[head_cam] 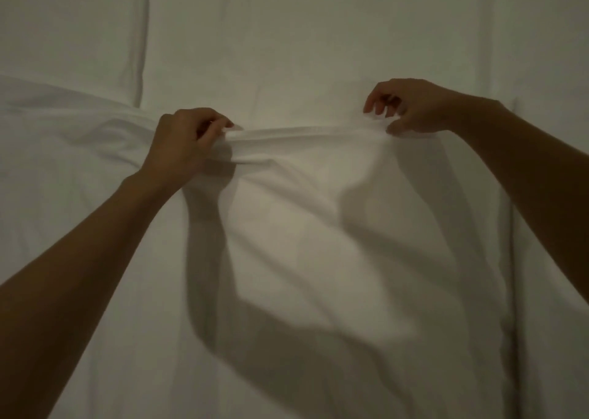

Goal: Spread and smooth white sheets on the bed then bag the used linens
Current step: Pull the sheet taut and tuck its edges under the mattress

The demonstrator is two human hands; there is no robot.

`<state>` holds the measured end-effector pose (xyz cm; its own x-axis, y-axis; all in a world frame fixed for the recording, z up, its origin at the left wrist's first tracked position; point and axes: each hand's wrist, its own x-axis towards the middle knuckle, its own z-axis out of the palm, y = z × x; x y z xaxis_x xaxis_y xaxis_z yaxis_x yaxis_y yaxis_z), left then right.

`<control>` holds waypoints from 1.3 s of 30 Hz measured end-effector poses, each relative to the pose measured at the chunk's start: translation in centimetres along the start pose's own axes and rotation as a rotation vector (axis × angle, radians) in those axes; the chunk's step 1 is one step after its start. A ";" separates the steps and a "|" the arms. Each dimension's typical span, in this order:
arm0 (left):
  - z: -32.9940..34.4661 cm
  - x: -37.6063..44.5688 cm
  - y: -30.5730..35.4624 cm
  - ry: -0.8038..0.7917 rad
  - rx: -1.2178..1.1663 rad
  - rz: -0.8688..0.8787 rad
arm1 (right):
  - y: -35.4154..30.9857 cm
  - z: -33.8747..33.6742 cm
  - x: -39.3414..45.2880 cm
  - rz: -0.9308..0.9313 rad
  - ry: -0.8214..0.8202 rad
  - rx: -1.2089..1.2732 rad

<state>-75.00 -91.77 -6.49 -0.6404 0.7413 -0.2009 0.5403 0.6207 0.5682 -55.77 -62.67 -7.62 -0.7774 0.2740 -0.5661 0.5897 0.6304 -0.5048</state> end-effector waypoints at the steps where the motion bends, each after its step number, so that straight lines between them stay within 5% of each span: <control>1: 0.1 0.1 0.2 -0.014 0.014 0.010 | 0.0 0.0 -0.2 -0.010 0.022 0.011; 9: 2.8 1.4 3.9 -0.143 -0.075 0.024 | 1.0 0.5 -1.0 0.046 0.219 0.162; 17: 3.9 -0.8 3.9 -0.107 -0.109 -0.002 | 1.8 0.0 -2.5 0.046 0.070 0.155; 30: 4.3 -0.2 4.8 -0.058 0.029 0.033 | -0.2 1.1 -1.5 0.041 0.412 0.164; 39: 3.8 2.4 4.6 -0.169 -0.017 -0.024 | -3.2 2.6 1.4 -0.028 0.328 0.173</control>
<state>-72.01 -86.16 -7.43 -0.5512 0.7595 -0.3455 0.5153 0.6356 0.5749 -58.16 -66.18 -8.45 -0.8056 0.4948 -0.3257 0.5740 0.5161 -0.6357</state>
